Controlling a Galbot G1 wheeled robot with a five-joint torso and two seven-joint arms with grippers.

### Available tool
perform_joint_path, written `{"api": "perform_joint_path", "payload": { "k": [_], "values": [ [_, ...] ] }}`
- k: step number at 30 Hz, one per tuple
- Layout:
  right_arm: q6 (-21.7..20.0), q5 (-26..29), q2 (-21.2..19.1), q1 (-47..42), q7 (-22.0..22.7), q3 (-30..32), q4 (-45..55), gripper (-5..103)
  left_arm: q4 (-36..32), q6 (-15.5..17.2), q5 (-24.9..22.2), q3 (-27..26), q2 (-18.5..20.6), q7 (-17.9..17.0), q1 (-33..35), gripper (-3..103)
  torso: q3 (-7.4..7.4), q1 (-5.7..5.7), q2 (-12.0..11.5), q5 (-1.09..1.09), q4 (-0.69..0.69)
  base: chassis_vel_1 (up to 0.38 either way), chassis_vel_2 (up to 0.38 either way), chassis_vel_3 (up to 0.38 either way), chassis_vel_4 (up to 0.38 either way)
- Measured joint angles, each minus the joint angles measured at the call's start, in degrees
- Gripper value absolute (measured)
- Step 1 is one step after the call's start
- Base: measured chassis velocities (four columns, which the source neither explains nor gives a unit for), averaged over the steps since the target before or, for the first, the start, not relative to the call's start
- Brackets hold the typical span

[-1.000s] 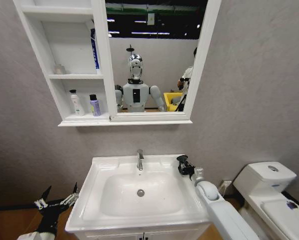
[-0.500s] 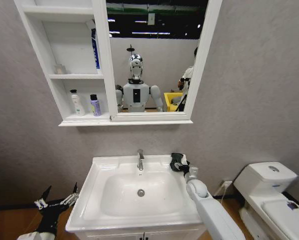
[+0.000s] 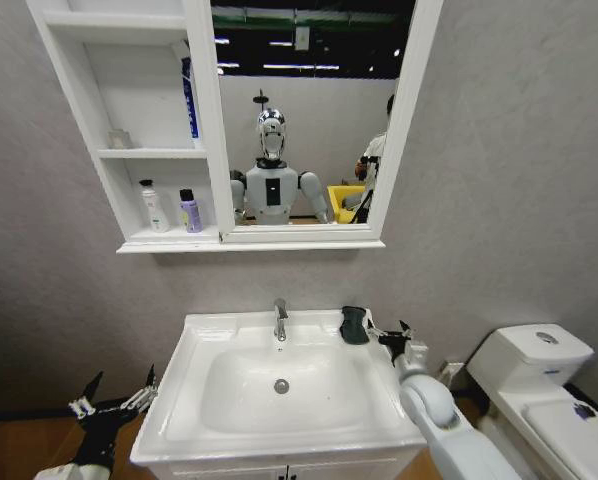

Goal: Move facial cleanser and shampoo from washbasin to cabinet, then wipe washbasin with towel.

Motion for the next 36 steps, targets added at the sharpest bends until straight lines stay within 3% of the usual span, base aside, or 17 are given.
{"api": "perform_joint_path", "payload": {
  "k": [1,3,4,6,13,24,36],
  "values": [
    [0.0,0.0,0.0,0.0,0.0,0.0,0.0,100,0.0,0.0,0.0,0.0,0.0,0.0,0.0,100,0.00,0.00,0.0,0.00,0.00,0.000,0.000,0.000,0.000],
    [1.8,-8.0,4.9,-9.7,-1.6,2.4,8.8,100,0.0,0.0,0.0,0.0,0.0,0.0,0.0,100,0.00,0.00,0.0,0.01,0.01,0.000,0.000,0.000,0.000],
    [1.8,-8.0,4.9,-9.7,-1.6,2.4,8.8,100,0.0,0.0,0.0,0.0,0.0,0.0,0.0,100,0.00,0.00,0.0,0.01,0.01,0.000,0.000,0.000,0.000],
    [4.8,-15.3,9.0,-16.6,-3.4,2.7,14.4,100,0.0,0.0,0.0,0.0,0.0,0.0,0.0,100,0.00,0.00,0.0,-0.01,0.03,0.000,0.000,0.000,0.000],
    [10.0,-22.5,12.8,-23.7,-3.1,1.5,18.7,100,0.0,0.0,0.0,0.0,0.0,0.0,0.0,100,0.02,0.03,0.0,-0.02,0.04,0.007,-0.038,-0.006,0.024],
    [9.8,-22.5,12.0,-23.4,-1.9,0.1,20.1,100,0.0,0.0,0.0,0.0,0.0,0.0,0.0,100,0.02,0.02,0.0,0.01,0.02,0.036,-0.241,-0.044,0.252],
    [9.7,-20.5,11.7,-19.9,-2.6,-0.2,18.4,100,0.0,0.0,0.0,0.0,0.0,0.0,0.0,100,-0.01,-0.06,0.0,-0.01,0.07,0.207,-0.241,-0.206,0.246]
  ]
}}
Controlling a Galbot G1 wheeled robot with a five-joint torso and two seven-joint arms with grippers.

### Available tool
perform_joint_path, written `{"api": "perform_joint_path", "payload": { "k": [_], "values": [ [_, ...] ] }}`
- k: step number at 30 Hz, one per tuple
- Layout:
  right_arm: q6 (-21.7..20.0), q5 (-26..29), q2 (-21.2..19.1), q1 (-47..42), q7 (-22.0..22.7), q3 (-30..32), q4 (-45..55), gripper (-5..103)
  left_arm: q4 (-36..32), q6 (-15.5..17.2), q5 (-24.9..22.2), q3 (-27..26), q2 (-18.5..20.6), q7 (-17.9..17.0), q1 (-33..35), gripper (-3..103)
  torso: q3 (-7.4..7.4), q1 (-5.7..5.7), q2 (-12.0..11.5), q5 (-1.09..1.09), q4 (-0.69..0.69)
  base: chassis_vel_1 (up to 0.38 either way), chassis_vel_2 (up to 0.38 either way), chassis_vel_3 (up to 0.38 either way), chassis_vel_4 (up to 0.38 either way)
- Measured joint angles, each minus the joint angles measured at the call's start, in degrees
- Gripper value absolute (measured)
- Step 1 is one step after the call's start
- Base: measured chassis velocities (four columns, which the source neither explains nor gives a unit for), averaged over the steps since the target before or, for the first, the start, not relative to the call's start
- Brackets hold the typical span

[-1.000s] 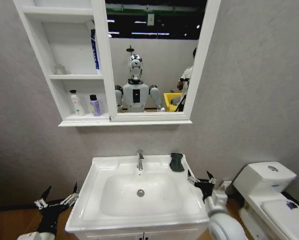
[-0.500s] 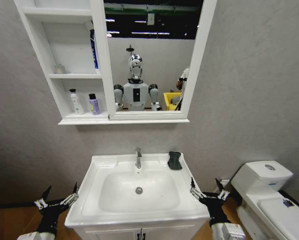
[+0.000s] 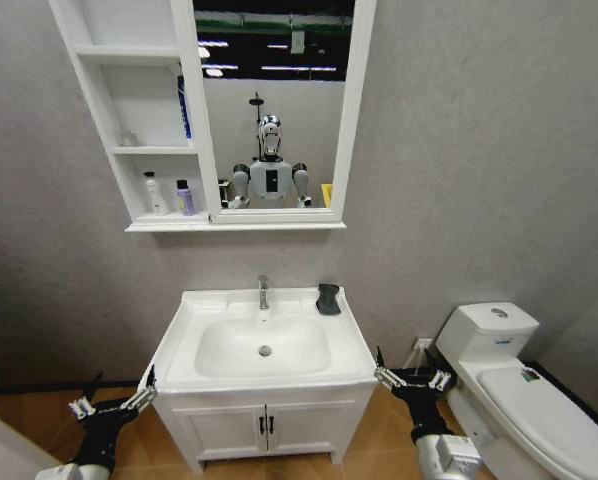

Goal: Move facial cleanser and shampoo from washbasin to cabinet, then wipe washbasin with towel.

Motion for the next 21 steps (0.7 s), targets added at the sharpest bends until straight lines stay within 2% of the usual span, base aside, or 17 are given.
{"api": "perform_joint_path", "payload": {
  "k": [3,7,9,21],
  "values": [
    [0.7,0.2,0.0,-1.5,-1.6,0.7,0.4,100,0.0,0.0,0.0,0.0,0.0,0.0,0.0,100,0.01,0.01,0.0,0.01,-0.09,0.049,0.006,-0.100,0.036],
    [0.7,0.2,-0.2,-2.7,-2.1,0.8,0.6,100,0.0,0.0,0.0,0.0,0.0,0.0,0.0,100,0.03,0.08,-0.1,0.02,-0.07,-0.061,0.008,0.010,-0.023],
    [0.8,-0.5,-0.5,-3.4,-2.2,0.1,0.7,100,0.0,0.0,0.0,0.0,0.0,0.0,0.0,100,0.05,0.13,-0.1,0.03,-0.01,-0.066,0.043,0.107,-0.036],
    [0.8,-1.7,-0.8,-4.3,-2.4,-1.6,1.1,100,0.0,0.0,0.0,0.0,0.0,0.0,0.0,100,0.02,0.07,-0.1,0.01,-0.04,-0.009,0.008,0.012,-0.007]
  ]
}}
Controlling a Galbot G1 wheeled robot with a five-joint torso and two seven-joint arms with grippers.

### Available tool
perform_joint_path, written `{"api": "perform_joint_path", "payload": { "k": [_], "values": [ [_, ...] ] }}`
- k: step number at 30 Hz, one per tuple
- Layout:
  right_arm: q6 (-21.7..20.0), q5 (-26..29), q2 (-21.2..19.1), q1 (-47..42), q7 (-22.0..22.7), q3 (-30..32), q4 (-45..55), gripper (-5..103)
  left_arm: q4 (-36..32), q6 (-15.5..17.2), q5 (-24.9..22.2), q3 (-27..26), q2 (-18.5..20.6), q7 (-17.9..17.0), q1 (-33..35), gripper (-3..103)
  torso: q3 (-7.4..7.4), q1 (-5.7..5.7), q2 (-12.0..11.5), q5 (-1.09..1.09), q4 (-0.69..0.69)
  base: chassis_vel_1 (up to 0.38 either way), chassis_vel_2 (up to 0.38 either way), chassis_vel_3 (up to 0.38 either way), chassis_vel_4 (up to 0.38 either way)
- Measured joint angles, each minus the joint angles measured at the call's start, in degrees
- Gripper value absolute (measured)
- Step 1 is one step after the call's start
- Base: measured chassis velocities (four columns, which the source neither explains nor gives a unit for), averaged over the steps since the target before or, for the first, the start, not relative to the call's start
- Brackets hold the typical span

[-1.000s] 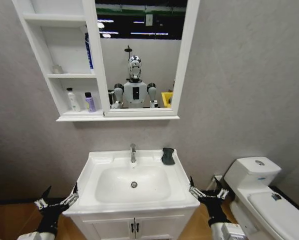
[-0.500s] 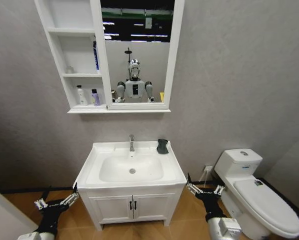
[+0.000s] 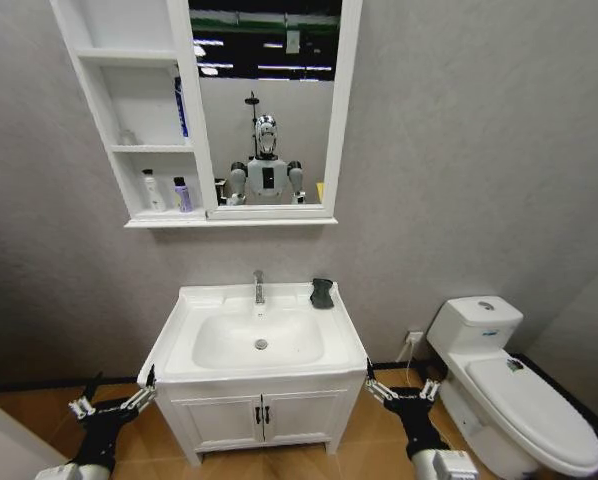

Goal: Move facial cleanser and shampoo from washbasin to cabinet, then wipe washbasin with towel.

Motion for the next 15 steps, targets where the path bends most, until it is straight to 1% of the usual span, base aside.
{"api": "perform_joint_path", "payload": {
  "k": [8,15],
  "values": [
    [0.3,-0.8,0.2,-1.1,0.0,-0.4,0.3,100,0.0,0.0,0.0,0.0,0.0,0.0,0.0,100,0.01,0.01,0.0,0.00,0.00,0.000,0.000,0.000,0.000],
    [0.7,-1.1,0.2,-1.5,0.1,-0.5,0.3,100,0.0,0.0,0.0,0.0,0.0,0.0,0.0,100,0.00,0.01,0.0,0.01,-0.01,0.094,-0.029,-0.084,0.013]
  ]
}}
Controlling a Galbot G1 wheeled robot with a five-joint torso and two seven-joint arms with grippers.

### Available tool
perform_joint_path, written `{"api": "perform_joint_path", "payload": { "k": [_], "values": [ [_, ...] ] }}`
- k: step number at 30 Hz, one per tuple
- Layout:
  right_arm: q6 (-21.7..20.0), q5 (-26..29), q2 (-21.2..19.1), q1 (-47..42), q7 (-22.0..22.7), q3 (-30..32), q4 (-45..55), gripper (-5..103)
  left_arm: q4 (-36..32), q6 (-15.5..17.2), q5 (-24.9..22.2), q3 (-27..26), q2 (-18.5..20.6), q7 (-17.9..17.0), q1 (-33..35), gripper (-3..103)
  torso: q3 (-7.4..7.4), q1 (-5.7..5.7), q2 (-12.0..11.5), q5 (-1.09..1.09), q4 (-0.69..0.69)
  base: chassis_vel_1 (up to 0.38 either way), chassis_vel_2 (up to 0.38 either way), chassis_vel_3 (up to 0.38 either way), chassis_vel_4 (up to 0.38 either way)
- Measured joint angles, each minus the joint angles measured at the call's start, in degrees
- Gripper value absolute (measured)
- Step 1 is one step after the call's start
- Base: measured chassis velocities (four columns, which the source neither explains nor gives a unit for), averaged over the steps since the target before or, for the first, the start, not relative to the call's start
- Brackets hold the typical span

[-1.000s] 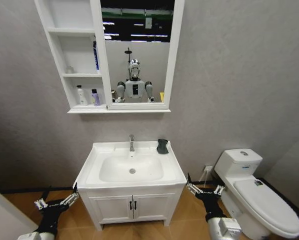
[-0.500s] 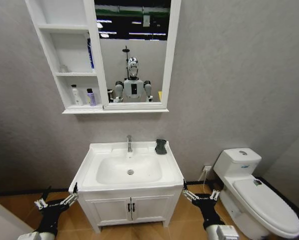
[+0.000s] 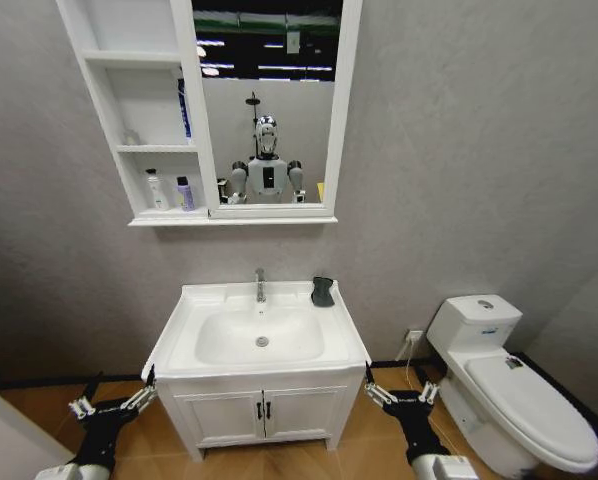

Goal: Move facial cleanser and shampoo from washbasin to cabinet, then wipe washbasin with towel.

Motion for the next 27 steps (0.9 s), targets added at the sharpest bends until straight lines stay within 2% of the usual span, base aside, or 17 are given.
{"api": "perform_joint_path", "payload": {
  "k": [15,25,27],
  "values": [
    [1.0,-1.4,0.1,-1.2,0.1,-0.6,0.8,100,0.0,0.0,0.0,0.0,0.0,0.0,0.0,100,0.00,0.02,0.0,-0.01,0.00,0.162,-0.034,-0.158,0.023],
    [1.0,-1.5,0.2,-1.2,0.4,-1.0,1.2,100,0.0,0.0,0.0,0.0,0.0,0.0,0.0,100,0.00,-0.01,0.0,-0.04,0.00,0.290,-0.165,-0.285,0.158],
    [1.1,-1.5,0.2,-1.2,0.5,-1.0,1.2,100,0.0,0.0,0.0,0.0,0.0,0.0,0.0,100,0.00,0.00,0.0,0.01,0.02,0.287,-0.204,-0.293,0.209]
  ]
}}
